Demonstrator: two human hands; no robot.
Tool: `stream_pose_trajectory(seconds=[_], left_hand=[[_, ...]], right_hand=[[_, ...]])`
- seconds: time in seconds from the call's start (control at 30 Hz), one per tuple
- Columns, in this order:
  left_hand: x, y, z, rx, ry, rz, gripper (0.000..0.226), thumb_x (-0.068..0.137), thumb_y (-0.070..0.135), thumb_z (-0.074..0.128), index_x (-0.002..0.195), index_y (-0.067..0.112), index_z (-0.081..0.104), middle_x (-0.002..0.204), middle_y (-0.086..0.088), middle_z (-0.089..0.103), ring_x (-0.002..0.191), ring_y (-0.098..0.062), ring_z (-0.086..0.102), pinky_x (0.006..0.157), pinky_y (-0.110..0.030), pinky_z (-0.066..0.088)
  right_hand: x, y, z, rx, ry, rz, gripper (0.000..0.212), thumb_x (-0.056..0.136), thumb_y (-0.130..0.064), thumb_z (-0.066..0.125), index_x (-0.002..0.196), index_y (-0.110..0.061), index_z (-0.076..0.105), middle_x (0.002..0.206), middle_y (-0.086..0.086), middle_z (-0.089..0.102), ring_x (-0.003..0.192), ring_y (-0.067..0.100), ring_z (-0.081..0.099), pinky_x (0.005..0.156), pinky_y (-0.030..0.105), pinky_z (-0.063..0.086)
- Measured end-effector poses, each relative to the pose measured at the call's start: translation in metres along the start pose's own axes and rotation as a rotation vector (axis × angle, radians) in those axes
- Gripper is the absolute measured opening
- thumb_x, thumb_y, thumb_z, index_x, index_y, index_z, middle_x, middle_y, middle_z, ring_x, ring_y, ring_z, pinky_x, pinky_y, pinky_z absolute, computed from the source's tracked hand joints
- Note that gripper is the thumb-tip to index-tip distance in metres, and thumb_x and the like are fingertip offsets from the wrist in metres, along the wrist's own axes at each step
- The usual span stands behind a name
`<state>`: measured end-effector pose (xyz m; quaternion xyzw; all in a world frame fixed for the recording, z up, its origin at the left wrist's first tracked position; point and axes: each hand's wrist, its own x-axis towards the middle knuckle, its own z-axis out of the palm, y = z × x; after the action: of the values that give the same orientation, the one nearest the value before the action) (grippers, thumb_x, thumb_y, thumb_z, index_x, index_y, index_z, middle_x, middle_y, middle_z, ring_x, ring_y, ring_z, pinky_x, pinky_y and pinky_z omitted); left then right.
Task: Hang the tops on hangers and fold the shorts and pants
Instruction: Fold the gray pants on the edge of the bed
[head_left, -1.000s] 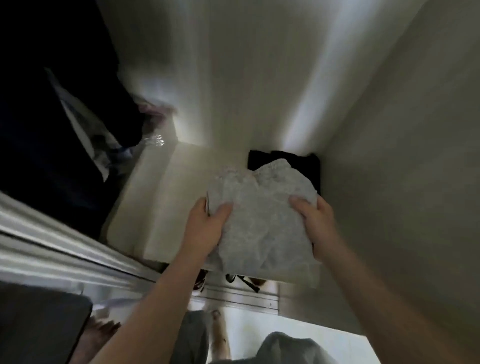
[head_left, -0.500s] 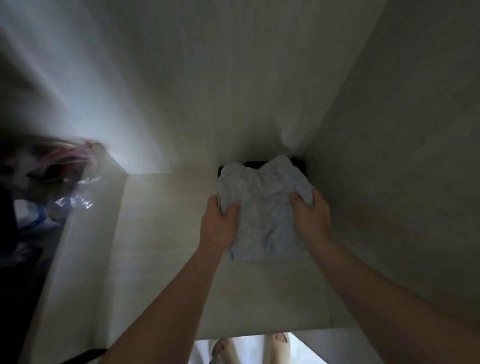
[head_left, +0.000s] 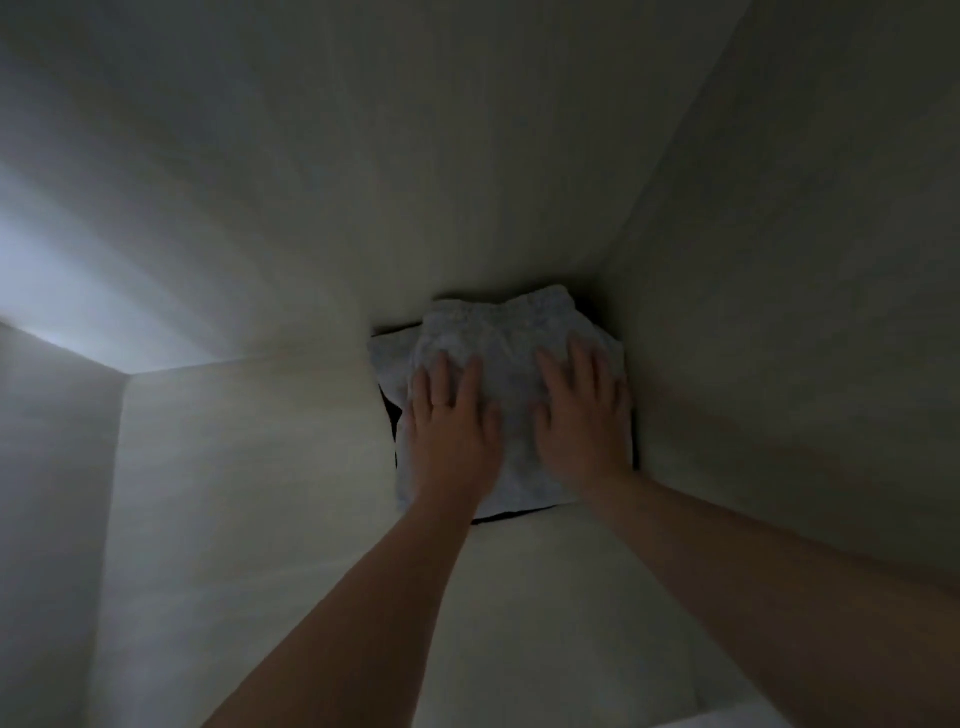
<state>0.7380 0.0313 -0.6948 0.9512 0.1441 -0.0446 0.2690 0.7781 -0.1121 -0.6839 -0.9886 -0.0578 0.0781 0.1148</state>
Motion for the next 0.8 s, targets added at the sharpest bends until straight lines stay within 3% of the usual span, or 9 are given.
stream_pose_trajectory(seconds=[0.13,0.2,0.33,0.57,0.8], left_hand=[[0.02,-0.03,0.043,0.137,-0.056,0.023,0.061,0.103,0.058,0.023,0.158,0.045,0.0,0.169,-0.002,-0.01,0.155,-0.024,-0.011,0.125,-0.049,-0.001],[0.025,-0.041,0.055,0.165,0.005,0.047,0.062,0.102,0.059,0.024,0.159,0.044,0.003,0.169,-0.002,-0.007,0.155,-0.026,-0.008,0.125,-0.051,-0.001],[0.035,-0.044,0.063,0.198,0.056,0.043,0.064,0.101,0.057,0.026,0.159,0.043,0.005,0.169,-0.003,-0.006,0.155,-0.027,-0.008,0.124,-0.051,-0.002],[0.036,-0.04,0.059,0.184,0.043,0.043,0.063,0.101,0.058,0.025,0.159,0.045,0.003,0.169,0.0,-0.007,0.155,-0.025,-0.01,0.124,-0.05,-0.004],[0.029,-0.036,0.045,0.19,-0.066,0.046,0.063,0.102,0.057,0.02,0.159,0.042,-0.003,0.168,-0.005,-0.012,0.154,-0.027,-0.012,0.123,-0.052,-0.009]], right_hand=[[0.031,0.01,0.049,-0.033,-0.011,-0.012,0.064,0.1,-0.058,0.034,0.158,-0.041,0.012,0.168,0.01,0.007,0.153,0.028,0.008,0.121,0.057,0.008],[0.035,0.018,0.07,-0.072,0.024,-0.017,0.069,0.099,-0.06,0.029,0.16,-0.037,0.006,0.167,0.015,0.01,0.152,0.03,0.013,0.122,0.056,0.011],[0.044,0.019,0.091,-0.093,0.13,-0.04,0.071,0.098,-0.059,0.032,0.16,-0.031,0.01,0.163,0.02,0.019,0.149,0.033,0.021,0.12,0.057,0.016],[0.048,0.019,0.089,-0.083,0.169,-0.045,0.072,0.097,-0.057,0.031,0.16,-0.03,0.008,0.165,0.019,0.016,0.148,0.03,0.015,0.121,0.057,0.013],[0.044,0.018,0.069,-0.047,-0.034,-0.032,0.073,0.1,-0.061,0.028,0.159,-0.035,-0.008,0.167,0.014,-0.008,0.154,0.028,-0.002,0.122,0.055,-0.004]])
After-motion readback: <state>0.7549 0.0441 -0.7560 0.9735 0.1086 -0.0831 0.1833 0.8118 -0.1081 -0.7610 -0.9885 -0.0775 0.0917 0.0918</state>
